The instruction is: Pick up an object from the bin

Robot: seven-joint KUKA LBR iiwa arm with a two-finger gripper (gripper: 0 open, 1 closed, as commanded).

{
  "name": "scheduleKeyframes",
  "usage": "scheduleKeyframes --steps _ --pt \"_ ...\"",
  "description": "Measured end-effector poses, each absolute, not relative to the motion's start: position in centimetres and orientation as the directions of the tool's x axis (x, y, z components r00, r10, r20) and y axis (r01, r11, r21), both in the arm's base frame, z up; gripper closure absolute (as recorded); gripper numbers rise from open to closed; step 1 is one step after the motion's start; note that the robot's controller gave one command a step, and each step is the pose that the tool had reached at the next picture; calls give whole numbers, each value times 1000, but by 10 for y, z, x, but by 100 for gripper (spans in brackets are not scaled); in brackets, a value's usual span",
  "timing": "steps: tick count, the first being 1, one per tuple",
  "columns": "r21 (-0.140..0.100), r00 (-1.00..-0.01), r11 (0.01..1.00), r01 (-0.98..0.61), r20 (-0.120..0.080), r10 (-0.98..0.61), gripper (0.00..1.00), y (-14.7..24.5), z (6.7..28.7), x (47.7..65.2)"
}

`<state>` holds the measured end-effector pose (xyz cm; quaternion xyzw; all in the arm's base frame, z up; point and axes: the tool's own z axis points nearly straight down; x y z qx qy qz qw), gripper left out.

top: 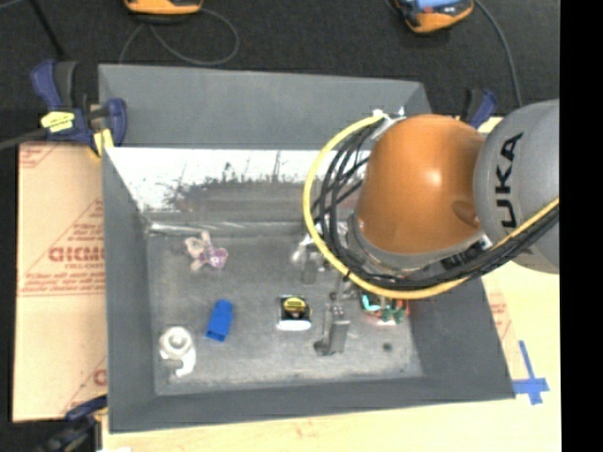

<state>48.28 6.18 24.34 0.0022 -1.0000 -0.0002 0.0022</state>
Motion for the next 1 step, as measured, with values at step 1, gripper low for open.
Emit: scheduleKeyframes --steps 1 --pt "-1 -925 925 -380 -11 -380 0 162 71 512"
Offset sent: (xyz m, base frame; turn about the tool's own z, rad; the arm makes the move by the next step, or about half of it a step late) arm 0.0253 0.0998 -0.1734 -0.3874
